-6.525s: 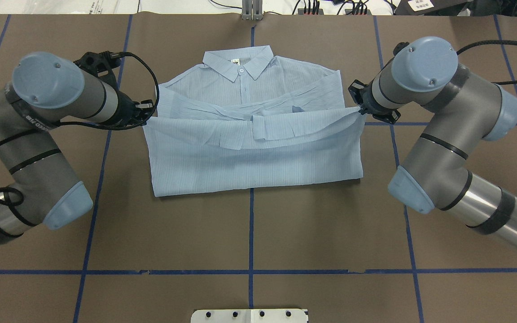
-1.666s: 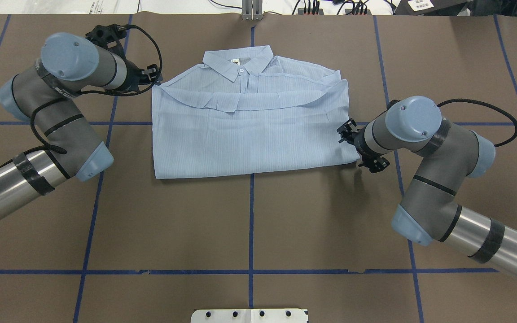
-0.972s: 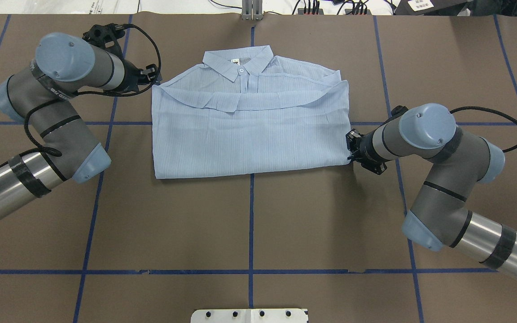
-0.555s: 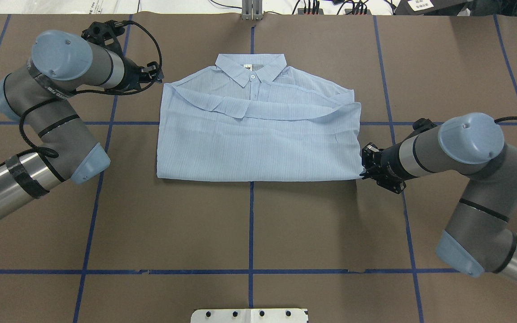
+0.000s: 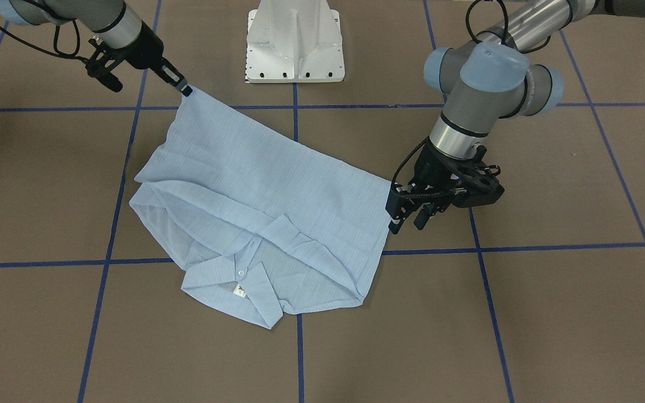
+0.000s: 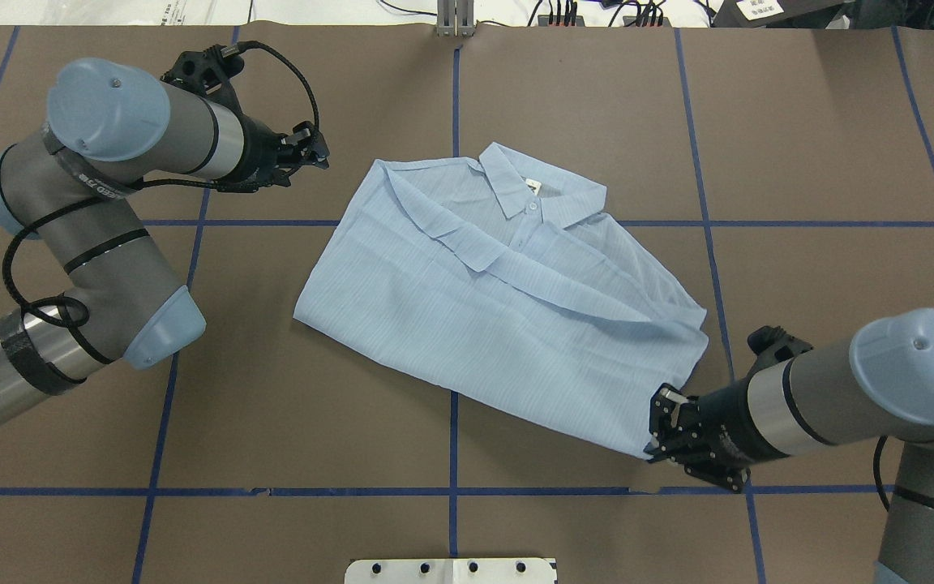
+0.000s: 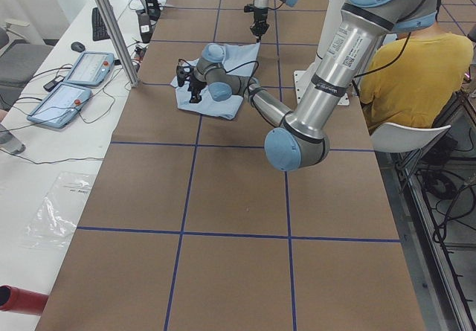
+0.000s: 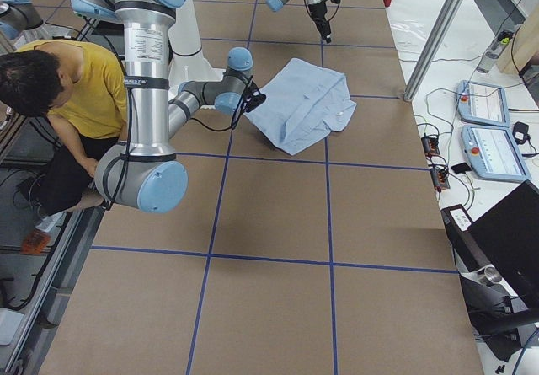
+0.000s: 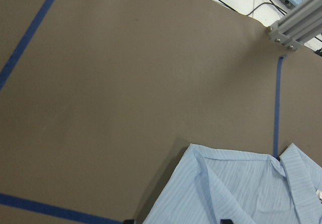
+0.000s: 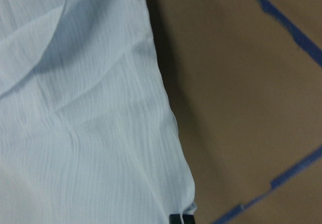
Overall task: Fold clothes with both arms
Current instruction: 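Grasp the shirt edge with the right gripper and drag it nearer the robot, rotating it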
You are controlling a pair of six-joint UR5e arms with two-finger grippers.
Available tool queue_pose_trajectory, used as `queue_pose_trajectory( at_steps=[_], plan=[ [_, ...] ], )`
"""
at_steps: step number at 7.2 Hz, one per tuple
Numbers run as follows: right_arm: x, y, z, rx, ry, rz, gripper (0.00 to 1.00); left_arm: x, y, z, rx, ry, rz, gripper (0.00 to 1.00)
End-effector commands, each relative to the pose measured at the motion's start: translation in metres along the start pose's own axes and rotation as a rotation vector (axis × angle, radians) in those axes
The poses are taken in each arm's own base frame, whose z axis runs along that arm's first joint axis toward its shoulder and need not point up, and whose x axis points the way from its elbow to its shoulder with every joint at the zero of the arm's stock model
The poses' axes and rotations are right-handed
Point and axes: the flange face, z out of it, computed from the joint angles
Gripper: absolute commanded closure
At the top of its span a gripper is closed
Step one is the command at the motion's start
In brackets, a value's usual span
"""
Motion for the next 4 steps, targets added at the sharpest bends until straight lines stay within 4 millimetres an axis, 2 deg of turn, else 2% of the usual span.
queue_pose_trajectory(
  at_steps=[1, 3, 4],
  plan=[
    [0.018, 0.035, 0.003, -0.112, 0.075, -0.028, 1.0, 0.012, 0.023, -0.013, -0.031, 0.002, 0.005, 0.35],
    [0.033, 0.041, 0.006, -0.128, 0.111, -0.035, 1.0, 0.018, 0.053, -0.005, -0.078, 0.004, -0.021, 0.35],
    [0.051, 0.042, -0.004, -0.128, 0.138, -0.033, 1.0, 0.02, 0.071, 0.001, -0.105, 0.002, -0.034, 0.35]
  ],
)
